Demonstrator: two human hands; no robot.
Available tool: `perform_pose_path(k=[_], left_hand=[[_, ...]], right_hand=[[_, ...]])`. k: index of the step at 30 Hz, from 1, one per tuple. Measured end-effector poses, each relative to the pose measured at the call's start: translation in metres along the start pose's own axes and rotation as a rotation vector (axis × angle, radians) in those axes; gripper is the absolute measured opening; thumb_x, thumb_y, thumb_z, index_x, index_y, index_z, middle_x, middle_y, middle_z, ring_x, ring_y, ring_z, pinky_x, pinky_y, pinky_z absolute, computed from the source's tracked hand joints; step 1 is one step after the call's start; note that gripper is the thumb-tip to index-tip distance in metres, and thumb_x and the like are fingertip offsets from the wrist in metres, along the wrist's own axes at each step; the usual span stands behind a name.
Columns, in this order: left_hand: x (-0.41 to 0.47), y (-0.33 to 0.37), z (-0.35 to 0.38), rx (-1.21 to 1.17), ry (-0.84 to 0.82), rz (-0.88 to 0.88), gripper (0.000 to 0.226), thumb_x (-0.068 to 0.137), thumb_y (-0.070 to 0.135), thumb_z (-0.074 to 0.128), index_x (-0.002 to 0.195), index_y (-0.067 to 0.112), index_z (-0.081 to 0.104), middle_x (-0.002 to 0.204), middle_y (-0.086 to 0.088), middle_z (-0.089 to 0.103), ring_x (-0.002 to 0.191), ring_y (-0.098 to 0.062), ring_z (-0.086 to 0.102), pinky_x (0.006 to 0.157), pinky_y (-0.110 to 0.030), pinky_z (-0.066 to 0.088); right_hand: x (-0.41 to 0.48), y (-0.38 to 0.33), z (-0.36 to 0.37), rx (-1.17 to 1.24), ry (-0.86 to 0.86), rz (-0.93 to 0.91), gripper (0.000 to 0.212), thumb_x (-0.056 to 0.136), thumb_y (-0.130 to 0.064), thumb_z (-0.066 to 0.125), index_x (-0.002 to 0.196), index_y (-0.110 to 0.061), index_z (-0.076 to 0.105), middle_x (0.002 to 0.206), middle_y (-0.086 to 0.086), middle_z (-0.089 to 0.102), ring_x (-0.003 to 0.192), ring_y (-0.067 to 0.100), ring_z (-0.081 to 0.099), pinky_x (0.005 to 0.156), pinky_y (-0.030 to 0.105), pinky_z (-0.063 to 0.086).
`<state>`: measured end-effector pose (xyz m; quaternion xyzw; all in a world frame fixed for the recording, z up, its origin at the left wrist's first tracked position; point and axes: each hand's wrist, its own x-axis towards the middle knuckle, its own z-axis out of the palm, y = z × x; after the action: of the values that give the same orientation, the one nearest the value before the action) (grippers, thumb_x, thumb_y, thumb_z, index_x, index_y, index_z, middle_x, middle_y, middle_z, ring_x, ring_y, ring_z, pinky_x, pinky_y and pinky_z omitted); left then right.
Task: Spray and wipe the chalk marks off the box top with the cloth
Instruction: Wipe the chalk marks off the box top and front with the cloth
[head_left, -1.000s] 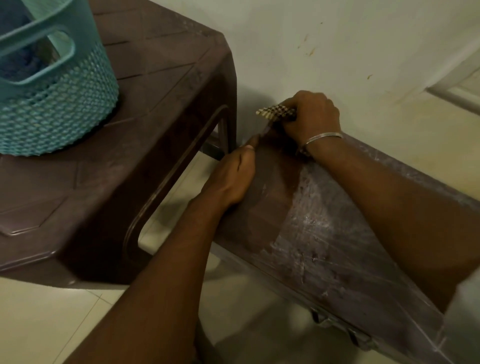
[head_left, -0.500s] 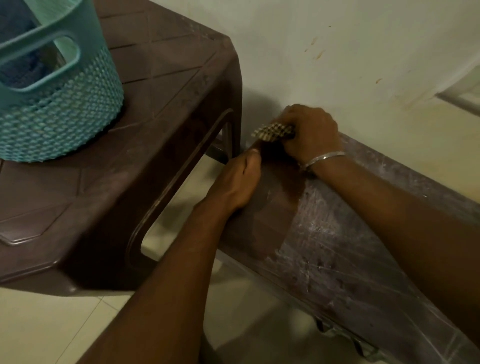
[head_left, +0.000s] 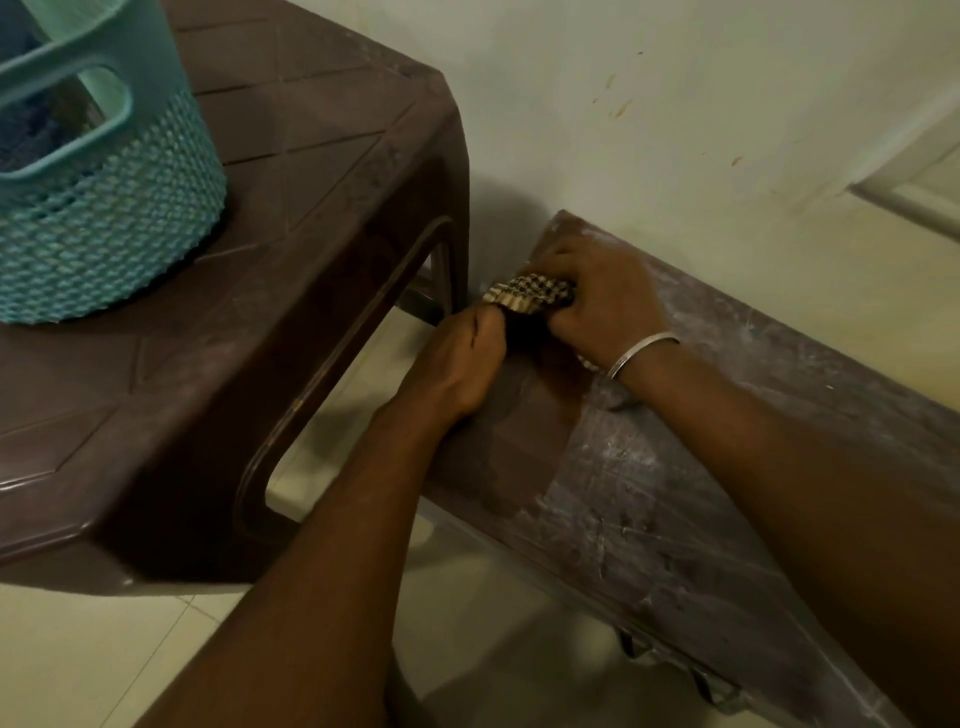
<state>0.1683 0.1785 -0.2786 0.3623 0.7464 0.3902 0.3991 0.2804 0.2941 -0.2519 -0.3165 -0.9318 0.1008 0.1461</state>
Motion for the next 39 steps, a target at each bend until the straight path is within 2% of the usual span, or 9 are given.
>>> perform_pose_path(k=[3,8,13,20,27,30,33,37,39], left_hand=[[-0.001,-0.001,0.001,-0.052,-0.033,0.006,0.052,0.106,0.047,0.02,0.133,0.023,0.058,0.134,-0.011,0.058,0.122,-0.024,0.054,0.104,-0.036,0.042],[-0.002,0.001,-0.001,-0.035,-0.046,0.017,0.058,0.105,0.052,0.017,0.141,0.024,0.052,0.142,-0.009,0.054,0.119,-0.015,0.051,0.102,-0.031,0.037],[0.001,-0.002,0.001,-0.044,-0.05,-0.005,0.057,0.104,0.054,0.017,0.144,0.027,0.049,0.146,-0.006,0.051,0.132,-0.024,0.048,0.111,-0.037,0.037],[0.002,-0.002,0.001,-0.065,-0.072,-0.042,0.08,0.09,0.07,0.012,0.139,0.024,0.055,0.141,-0.01,0.056,0.128,-0.028,0.053,0.111,-0.051,0.04],[0.003,0.0,0.003,-0.065,-0.045,-0.032,0.061,0.104,0.052,0.017,0.133,0.018,0.059,0.132,-0.014,0.06,0.121,-0.029,0.057,0.108,-0.048,0.043],[0.001,0.001,0.002,-0.065,-0.006,-0.033,0.051,0.106,0.042,0.023,0.11,0.014,0.065,0.112,-0.014,0.064,0.106,-0.027,0.059,0.098,-0.041,0.047],[-0.001,0.002,0.0,-0.036,0.028,-0.021,0.041,0.106,0.026,0.029,0.074,0.017,0.052,0.078,-0.005,0.054,0.081,-0.023,0.051,0.068,-0.032,0.037],[-0.004,-0.002,-0.002,-0.046,0.033,-0.022,0.038,0.105,0.025,0.029,0.084,0.012,0.057,0.08,-0.006,0.056,0.08,-0.023,0.052,0.065,-0.034,0.037],[-0.006,-0.002,-0.002,-0.032,0.013,-0.027,0.044,0.106,0.031,0.026,0.099,0.008,0.063,0.097,-0.013,0.063,0.094,-0.028,0.059,0.08,-0.039,0.048]], right_hand=[[0.03,0.02,-0.007,-0.105,0.056,0.169,0.028,0.077,-0.022,0.066,0.105,-0.023,0.072,0.106,0.007,0.069,0.097,0.035,0.063,0.078,0.04,0.052],[0.05,0.039,-0.008,-0.214,0.036,0.266,0.021,0.089,-0.035,0.061,0.108,-0.033,0.07,0.101,0.004,0.068,0.094,0.031,0.062,0.071,0.035,0.047],[0.04,0.046,-0.012,-0.288,0.049,0.316,0.027,0.085,-0.018,0.061,0.107,-0.03,0.071,0.106,0.004,0.066,0.098,0.032,0.06,0.072,0.035,0.044],[0.007,0.059,-0.024,-0.234,0.097,0.368,0.024,0.085,-0.026,0.063,0.107,-0.03,0.072,0.104,0.006,0.07,0.094,0.034,0.064,0.076,0.038,0.051],[0.021,0.026,-0.005,-0.222,0.091,0.341,0.024,0.081,-0.019,0.063,0.103,-0.022,0.07,0.1,0.007,0.066,0.093,0.033,0.062,0.07,0.036,0.048],[0.017,-0.002,0.004,-0.139,0.047,0.213,0.034,0.077,-0.016,0.065,0.109,-0.026,0.07,0.107,0.003,0.065,0.099,0.027,0.061,0.077,0.036,0.053],[0.0,-0.016,0.009,-0.072,0.037,0.133,0.04,0.073,-0.015,0.064,0.111,-0.028,0.07,0.108,-0.001,0.063,0.099,0.025,0.06,0.075,0.034,0.053],[-0.014,-0.022,0.007,-0.059,0.011,0.082,0.04,0.075,-0.018,0.064,0.113,-0.027,0.069,0.108,-0.003,0.062,0.096,0.024,0.06,0.067,0.028,0.045],[-0.005,-0.016,0.005,-0.052,0.013,0.111,0.041,0.073,-0.015,0.063,0.112,-0.026,0.069,0.11,-0.002,0.063,0.099,0.026,0.06,0.072,0.03,0.049]])
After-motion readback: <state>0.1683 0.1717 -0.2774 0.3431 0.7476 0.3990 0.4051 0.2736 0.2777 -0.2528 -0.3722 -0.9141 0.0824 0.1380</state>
